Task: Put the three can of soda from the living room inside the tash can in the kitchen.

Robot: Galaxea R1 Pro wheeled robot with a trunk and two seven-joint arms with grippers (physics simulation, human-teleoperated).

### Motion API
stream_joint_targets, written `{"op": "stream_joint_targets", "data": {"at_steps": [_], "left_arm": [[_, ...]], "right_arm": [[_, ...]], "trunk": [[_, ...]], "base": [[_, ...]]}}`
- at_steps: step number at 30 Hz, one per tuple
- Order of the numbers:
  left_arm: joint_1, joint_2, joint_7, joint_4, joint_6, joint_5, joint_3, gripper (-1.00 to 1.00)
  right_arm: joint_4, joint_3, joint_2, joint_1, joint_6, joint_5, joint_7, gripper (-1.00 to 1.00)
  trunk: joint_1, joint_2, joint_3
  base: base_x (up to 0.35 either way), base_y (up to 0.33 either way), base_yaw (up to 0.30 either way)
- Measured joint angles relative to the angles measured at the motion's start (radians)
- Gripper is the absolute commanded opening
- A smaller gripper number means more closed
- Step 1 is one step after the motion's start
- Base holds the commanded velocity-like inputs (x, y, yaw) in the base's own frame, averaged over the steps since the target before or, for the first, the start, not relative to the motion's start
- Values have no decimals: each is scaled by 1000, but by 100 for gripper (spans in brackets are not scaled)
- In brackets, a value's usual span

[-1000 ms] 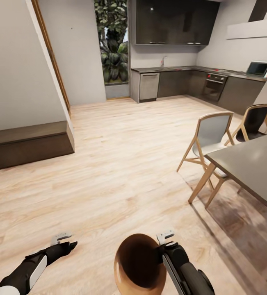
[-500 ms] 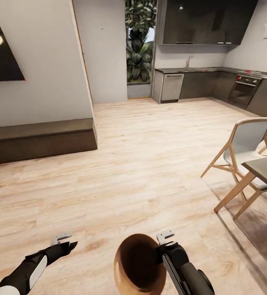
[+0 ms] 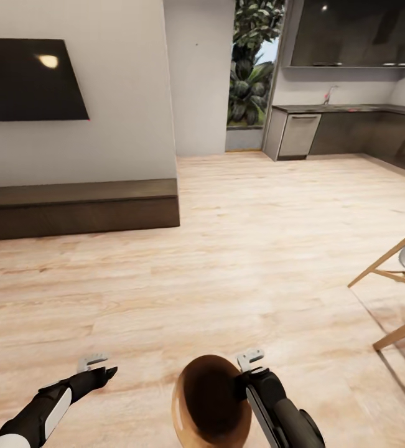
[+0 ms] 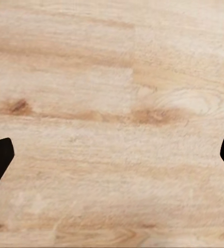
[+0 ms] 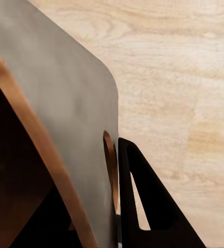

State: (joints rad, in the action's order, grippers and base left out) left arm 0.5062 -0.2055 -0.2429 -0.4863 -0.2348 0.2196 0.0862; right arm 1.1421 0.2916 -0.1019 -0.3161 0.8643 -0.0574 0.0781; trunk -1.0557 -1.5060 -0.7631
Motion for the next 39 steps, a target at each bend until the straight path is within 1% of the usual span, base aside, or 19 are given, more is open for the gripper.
{"op": "stream_joint_targets", "data": {"at_steps": [4, 7, 9, 11, 12, 14, 18, 25, 29, 39], "left_arm": [[0, 0, -1, 0, 0, 0, 0, 100], [0, 0, -1, 0, 0, 0, 0, 100], [0, 0, -1, 0, 0, 0, 0, 100], [0, 0, -1, 0, 0, 0, 0, 100], [0, 0, -1, 0, 0, 0, 0, 100], [0, 0, -1, 0, 0, 0, 0, 100], [0, 0, -1, 0, 0, 0, 0, 100], [0, 0, -1, 0, 0, 0, 0, 100], [0, 0, -1, 0, 0, 0, 0, 100], [0, 0, -1, 0, 0, 0, 0, 100]], "right_arm": [[-8, 1, 0, 0, 0, -3, 0, -100], [-11, 12, 0, 0, 0, -4, 0, -100], [-13, 29, 0, 0, 0, -2, 0, -100], [-13, 34, 0, 0, 0, 3, 0, -100], [-13, 36, 1, 0, 0, -1, 0, -100], [-13, 38, 1, 0, 0, -8, 0, -100], [-13, 41, 1, 0, 0, -1, 0, -100], [-13, 41, 1, 0, 0, -1, 0, -100], [-13, 41, 1, 0, 0, 1, 0, -100], [-13, 37, 3, 0, 0, -8, 0, -100]], "trunk": [[0, 0, 0], [0, 0, 0], [0, 0, 0], [0, 0, 0], [0, 0, 0], [0, 0, 0], [0, 0, 0], [0, 0, 0], [0, 0, 0], [0, 0, 0]], "base": [[256, 185, 259], [286, 145, 259], [297, 127, 259], [301, 122, 259], [302, 120, 259], [303, 118, 259], [304, 117, 259], [305, 117, 252], [305, 125, 116], [297, 139, 7]]}}
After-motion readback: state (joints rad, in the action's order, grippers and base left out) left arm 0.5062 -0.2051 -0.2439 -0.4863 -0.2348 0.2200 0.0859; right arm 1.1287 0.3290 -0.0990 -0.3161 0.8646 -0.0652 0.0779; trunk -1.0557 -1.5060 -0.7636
